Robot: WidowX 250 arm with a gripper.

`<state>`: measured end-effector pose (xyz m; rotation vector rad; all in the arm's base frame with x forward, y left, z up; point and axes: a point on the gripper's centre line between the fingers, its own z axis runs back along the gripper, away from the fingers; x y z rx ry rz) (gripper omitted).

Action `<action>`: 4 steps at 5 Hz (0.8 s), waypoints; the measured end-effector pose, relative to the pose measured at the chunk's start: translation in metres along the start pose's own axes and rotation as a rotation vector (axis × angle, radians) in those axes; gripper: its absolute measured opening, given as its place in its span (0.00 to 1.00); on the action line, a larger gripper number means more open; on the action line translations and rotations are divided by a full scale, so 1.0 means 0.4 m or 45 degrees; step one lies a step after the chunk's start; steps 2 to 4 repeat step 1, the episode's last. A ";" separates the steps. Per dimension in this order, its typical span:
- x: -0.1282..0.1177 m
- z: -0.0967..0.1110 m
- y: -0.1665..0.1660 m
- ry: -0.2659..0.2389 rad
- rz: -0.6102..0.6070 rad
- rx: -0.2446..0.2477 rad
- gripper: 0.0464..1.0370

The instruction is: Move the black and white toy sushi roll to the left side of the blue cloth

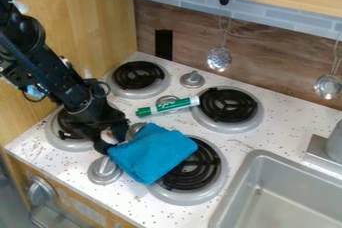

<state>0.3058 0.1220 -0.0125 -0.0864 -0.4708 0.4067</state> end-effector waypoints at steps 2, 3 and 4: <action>0.023 0.040 -0.012 -0.067 0.005 -0.015 0.96; 0.023 0.040 -0.012 -0.067 0.005 -0.015 0.96; 0.023 0.040 -0.012 -0.067 0.005 -0.015 0.96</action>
